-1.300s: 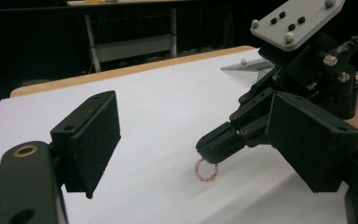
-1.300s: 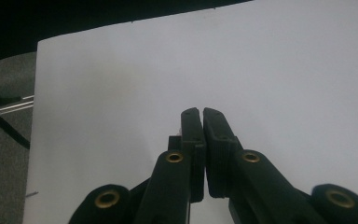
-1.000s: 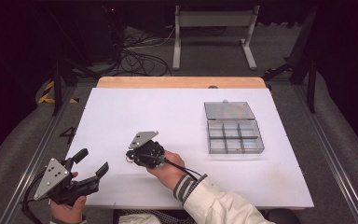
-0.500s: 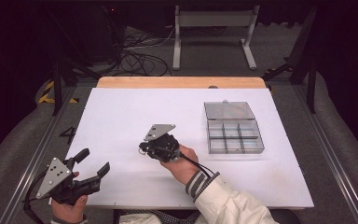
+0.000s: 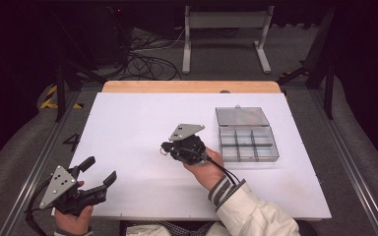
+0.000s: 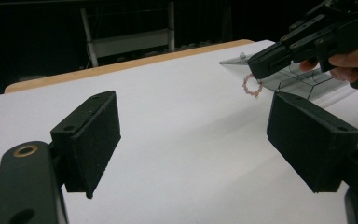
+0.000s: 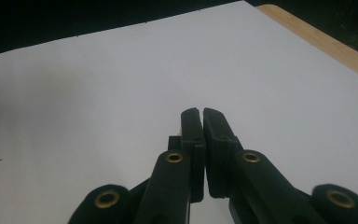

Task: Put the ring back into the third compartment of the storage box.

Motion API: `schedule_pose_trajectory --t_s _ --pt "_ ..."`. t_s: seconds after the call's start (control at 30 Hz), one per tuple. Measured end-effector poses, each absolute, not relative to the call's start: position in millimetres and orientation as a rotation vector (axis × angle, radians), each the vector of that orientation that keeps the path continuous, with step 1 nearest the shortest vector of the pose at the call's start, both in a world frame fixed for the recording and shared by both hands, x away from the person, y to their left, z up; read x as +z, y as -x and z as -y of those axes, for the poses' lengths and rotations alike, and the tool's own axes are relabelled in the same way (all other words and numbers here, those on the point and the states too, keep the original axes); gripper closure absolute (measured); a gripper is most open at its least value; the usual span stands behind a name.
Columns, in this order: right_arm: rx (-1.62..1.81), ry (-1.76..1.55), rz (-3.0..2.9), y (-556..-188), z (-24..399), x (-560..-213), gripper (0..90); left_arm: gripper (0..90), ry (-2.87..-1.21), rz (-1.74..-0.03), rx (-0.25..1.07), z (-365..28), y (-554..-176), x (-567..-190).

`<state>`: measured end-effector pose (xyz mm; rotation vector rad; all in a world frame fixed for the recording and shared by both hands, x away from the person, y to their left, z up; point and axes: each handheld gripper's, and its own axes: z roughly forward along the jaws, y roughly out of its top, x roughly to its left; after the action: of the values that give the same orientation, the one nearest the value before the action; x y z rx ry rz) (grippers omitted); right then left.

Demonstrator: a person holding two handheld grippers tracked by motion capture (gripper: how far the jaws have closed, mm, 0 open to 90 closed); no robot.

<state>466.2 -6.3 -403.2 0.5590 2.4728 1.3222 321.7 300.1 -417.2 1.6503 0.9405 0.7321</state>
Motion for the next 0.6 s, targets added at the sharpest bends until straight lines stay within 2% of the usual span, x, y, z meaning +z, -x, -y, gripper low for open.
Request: schedule_pose_trajectory --t_s 0.6 --pt "1.298 -0.654 -2.393 -474.0 58.2 -388.2 88.0 17.9 -1.66 -0.939 0.733 -298.5 -322.2 -418.2"
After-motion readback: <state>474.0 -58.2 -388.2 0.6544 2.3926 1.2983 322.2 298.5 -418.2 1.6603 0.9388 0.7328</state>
